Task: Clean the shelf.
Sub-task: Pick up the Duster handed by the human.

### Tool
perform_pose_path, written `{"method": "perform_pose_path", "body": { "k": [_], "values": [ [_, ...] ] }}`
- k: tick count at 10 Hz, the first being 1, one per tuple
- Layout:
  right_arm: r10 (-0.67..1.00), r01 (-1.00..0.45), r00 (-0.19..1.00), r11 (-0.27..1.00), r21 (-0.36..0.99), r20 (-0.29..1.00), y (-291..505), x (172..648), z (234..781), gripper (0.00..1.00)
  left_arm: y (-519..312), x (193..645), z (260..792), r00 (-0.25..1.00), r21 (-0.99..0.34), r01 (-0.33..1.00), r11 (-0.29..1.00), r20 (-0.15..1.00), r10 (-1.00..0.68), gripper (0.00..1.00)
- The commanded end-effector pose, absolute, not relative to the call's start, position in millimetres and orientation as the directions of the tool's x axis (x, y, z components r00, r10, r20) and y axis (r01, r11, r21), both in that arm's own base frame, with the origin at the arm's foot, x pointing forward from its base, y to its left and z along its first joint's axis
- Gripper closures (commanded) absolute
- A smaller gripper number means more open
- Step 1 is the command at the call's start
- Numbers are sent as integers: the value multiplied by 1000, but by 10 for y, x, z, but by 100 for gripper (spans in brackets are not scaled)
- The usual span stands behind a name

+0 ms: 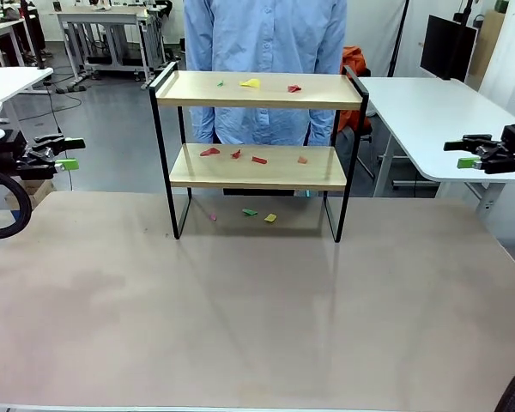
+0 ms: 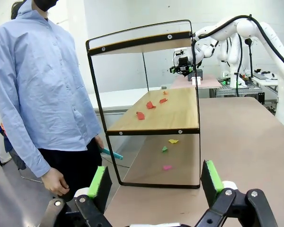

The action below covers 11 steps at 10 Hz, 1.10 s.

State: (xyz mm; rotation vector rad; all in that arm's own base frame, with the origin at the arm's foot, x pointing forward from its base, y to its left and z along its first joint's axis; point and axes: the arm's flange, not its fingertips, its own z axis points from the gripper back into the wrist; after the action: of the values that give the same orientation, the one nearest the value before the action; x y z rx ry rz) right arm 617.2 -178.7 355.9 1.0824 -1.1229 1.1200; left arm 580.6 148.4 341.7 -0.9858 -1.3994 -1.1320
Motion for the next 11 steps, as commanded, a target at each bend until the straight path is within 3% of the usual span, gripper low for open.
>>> {"method": "perform_pose_path", "body": {
  "k": [1,11],
  "values": [
    [110,-991,82,116,69,990,-1776,6175,3572,0,1483,5805,3418,-128,128,969,213,992,-14,0],
    [110,-991,82,116,69,990,-1776,6175,3572,0,1483,5805,3418,-128,128,969,213,992,-14,0]
  ]
}}
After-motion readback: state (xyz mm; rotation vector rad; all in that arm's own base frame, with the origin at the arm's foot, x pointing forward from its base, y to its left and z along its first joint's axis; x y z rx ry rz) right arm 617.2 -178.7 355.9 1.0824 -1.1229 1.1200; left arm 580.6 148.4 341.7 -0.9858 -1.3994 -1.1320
